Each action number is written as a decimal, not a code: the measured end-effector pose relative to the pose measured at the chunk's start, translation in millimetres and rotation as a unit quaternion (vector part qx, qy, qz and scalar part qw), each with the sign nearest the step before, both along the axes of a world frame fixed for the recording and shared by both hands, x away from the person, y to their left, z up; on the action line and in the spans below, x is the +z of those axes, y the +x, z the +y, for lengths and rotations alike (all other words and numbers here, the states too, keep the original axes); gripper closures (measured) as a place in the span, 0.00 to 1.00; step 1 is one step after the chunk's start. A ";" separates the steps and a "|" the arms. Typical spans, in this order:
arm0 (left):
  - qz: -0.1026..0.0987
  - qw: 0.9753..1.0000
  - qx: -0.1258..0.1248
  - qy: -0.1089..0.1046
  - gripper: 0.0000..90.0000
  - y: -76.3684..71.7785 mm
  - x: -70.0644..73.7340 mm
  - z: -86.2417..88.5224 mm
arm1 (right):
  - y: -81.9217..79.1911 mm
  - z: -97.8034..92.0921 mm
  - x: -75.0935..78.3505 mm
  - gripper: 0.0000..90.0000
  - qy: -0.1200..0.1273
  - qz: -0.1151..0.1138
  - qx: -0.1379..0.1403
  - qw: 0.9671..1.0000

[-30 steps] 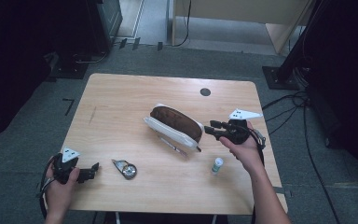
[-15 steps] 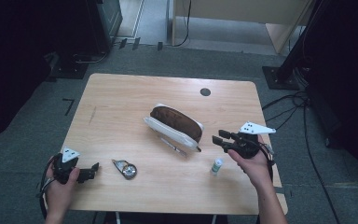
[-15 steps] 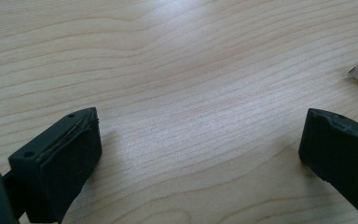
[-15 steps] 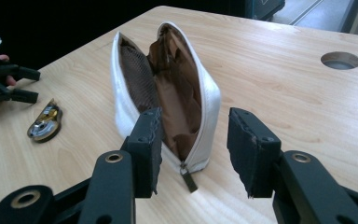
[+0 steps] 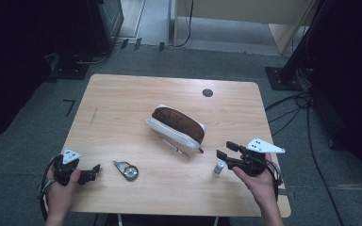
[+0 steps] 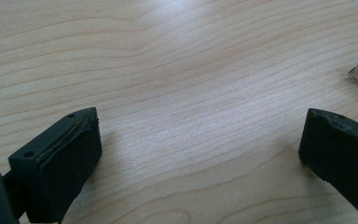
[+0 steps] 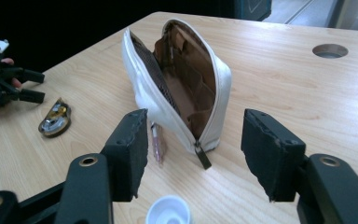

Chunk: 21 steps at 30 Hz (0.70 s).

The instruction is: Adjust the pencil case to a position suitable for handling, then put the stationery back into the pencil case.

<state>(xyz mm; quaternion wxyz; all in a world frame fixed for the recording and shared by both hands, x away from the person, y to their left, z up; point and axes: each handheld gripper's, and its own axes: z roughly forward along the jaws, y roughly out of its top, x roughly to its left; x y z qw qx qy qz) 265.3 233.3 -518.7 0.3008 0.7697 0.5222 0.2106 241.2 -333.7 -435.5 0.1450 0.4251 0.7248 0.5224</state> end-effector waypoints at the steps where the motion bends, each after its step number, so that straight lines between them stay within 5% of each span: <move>1: 0.000 1.000 0.000 0.000 0.00 0.0 0.0 0.0 | 0.0 0.0 0.0 0.44 0.000 0.000 0.000 1.000; 21: 0.000 1.000 -0.003 0.001 0.00 -0.3 0.1 -0.9 | -25.4 -4.6 -36.3 0.45 0.006 -0.002 -0.020 1.000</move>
